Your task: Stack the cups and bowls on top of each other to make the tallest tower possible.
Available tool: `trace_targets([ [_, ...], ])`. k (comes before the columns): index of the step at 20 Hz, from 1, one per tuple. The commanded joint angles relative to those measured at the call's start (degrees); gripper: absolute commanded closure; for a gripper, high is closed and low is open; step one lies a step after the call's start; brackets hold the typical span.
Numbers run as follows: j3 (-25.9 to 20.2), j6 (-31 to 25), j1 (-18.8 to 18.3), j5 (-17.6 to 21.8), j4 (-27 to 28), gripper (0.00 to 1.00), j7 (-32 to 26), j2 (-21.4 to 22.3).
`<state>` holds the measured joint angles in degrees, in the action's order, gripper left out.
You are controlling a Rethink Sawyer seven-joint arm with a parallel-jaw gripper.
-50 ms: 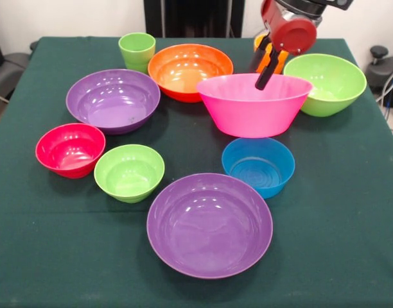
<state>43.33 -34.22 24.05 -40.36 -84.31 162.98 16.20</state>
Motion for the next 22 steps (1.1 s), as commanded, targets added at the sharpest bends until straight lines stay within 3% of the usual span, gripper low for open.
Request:
trace_targets([
  [1, -3.46, -8.7, -0.79, 0.79, 3.79, 0.0, 13.21, -1.42],
  [9, -2.54, -11.16, -2.08, 1.2, 5.97, 0.0, 12.77, -1.28],
  [15, -1.93, -11.72, -2.35, 0.87, 9.21, 0.0, 14.39, -4.03],
  [22, -3.59, -5.45, -3.2, 0.16, 9.19, 0.0, 13.24, -6.71],
])
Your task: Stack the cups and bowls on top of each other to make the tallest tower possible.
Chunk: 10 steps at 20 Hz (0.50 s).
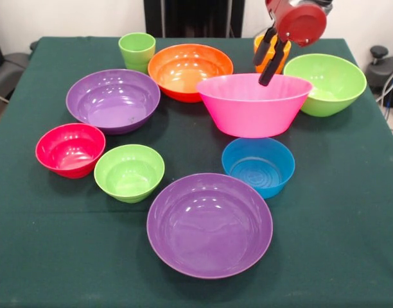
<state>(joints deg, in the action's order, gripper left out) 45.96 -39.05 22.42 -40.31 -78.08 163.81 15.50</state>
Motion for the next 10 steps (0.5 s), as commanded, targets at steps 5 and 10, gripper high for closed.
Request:
trace_targets([
  [5, -6.16, -1.09, -1.72, -0.15, 3.67, 0.0, 12.82, -6.7],
  [10, -6.57, 0.26, -1.69, -0.82, 3.96, 0.0, 13.12, -7.91],
])
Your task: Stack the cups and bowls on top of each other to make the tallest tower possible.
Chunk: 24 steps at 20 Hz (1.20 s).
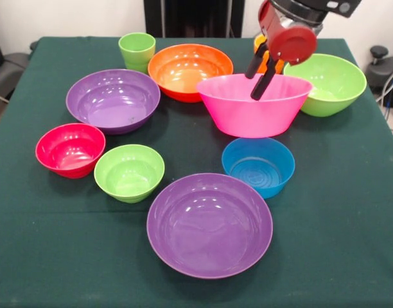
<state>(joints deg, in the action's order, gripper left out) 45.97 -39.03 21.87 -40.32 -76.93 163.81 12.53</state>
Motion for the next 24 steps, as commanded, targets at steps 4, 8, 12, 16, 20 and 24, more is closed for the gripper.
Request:
trace_targets([
  [4, -6.8, 1.66, -1.12, -1.2, 2.83, 0.0, 13.02, -5.64],
  [8, -6.66, 1.78, -0.71, -1.79, 3.51, 0.0, 14.13, -6.65],
  [12, -6.47, 1.27, -0.23, -2.56, 4.5, 0.0, 15.51, -7.96],
  [16, -6.87, -0.99, 0.49, -3.52, 5.91, 0.0, 16.76, -9.08],
  [20, -7.65, -1.07, 1.06, -4.66, 5.31, 0.0, 16.17, -8.88],
  [24, -8.38, 0.29, 1.65, -5.8, 3.85, 0.0, 15.42, -8.44],
])
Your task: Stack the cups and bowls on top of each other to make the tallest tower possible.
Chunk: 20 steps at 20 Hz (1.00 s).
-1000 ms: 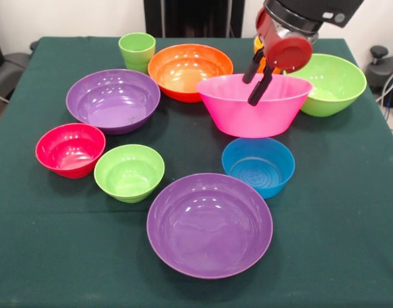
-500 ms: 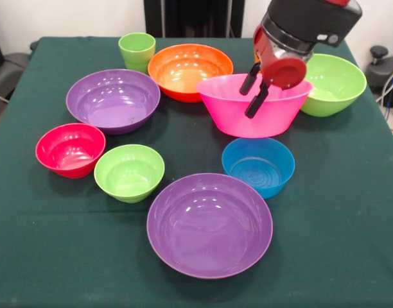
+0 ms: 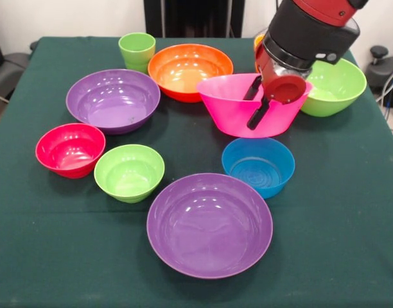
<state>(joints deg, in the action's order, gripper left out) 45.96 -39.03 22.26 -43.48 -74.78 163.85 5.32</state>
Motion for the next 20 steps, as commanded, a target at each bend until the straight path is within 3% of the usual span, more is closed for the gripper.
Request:
trace_targets([
  [1, -8.47, 0.31, 1.43, -2.8, 1.41, 0.0, 15.28, -1.08],
  [11, -9.72, 2.22, 1.84, -3.82, -1.27, 0.0, 11.44, 0.31],
  [12, -10.09, 2.46, 1.83, -3.78, -1.54, 1.0, 10.6, 0.56],
  [20, -10.59, 3.21, 1.92, -2.47, -2.75, 1.0, 7.91, 1.48],
])
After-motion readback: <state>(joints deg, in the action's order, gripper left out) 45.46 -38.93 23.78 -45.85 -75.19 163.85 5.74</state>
